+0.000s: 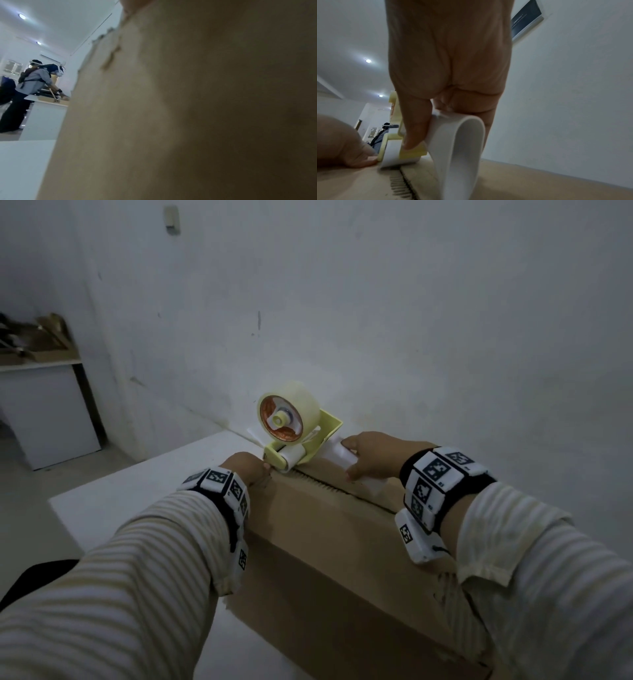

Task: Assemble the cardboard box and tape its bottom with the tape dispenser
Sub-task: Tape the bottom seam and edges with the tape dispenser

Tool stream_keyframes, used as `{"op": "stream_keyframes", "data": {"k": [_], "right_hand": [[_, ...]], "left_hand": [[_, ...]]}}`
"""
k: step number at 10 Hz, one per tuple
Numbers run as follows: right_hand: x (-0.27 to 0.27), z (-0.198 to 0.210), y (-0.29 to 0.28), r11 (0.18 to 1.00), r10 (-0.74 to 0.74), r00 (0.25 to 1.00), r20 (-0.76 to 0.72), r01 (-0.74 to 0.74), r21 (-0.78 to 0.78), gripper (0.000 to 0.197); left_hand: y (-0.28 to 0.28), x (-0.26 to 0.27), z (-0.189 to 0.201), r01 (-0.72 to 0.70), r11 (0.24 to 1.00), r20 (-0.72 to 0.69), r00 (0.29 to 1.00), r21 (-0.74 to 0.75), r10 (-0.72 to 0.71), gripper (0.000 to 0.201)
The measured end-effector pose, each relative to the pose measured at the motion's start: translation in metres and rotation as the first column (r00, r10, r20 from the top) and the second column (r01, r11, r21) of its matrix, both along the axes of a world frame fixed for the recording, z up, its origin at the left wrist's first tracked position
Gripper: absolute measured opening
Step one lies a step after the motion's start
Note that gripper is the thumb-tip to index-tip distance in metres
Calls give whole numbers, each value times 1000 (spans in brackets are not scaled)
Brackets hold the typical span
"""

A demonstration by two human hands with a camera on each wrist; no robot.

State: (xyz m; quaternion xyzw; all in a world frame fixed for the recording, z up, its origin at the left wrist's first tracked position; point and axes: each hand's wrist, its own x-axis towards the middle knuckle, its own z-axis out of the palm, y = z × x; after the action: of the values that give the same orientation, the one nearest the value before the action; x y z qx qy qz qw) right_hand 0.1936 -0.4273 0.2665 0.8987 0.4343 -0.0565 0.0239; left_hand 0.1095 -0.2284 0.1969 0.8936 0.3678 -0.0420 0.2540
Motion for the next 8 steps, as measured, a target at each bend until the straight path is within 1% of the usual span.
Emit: {"op": "stream_keyframes", "data": {"k": [1, 2, 3, 4, 5, 6, 7, 8], "right_hand": [[2, 2, -15, 999, 27, 1000, 6, -27, -35, 52], [9, 6, -43, 998, 25, 1000, -9, -26, -53, 55], [17, 9, -79, 999, 0, 999, -33, -1, -54, 53], [21, 11, -110, 998, -42, 997, -70, 39, -39, 53], [20, 6, -122, 998, -53, 995, -87, 51, -20, 53], [19, -1, -121, 999, -39, 995, -88, 39, 5, 51], [21, -5, -121, 999, -26, 995, -93, 28, 25, 49], [20, -8, -124, 999, -18, 994, -110, 23, 40, 45]], "left_hand": [[-4, -1, 1, 22, 998, -24, 1000, 55, -20, 42], [-13, -1, 5, 16, 989, -85, 996, 146, -3, 45], [-17, -2, 8, -50, 992, -65, 996, 116, 58, 49], [-20, -1, 11, -32, 989, -80, 996, 143, 43, 50], [-31, -4, 16, -15, 981, -74, 997, 194, 30, 46], [-50, -2, 15, 73, 964, -111, 993, 256, -46, 48], [-75, 6, 14, 241, 926, -153, 967, 289, -204, 45], [-98, 15, 12, 354, 893, -204, 930, 279, -305, 38]]}}
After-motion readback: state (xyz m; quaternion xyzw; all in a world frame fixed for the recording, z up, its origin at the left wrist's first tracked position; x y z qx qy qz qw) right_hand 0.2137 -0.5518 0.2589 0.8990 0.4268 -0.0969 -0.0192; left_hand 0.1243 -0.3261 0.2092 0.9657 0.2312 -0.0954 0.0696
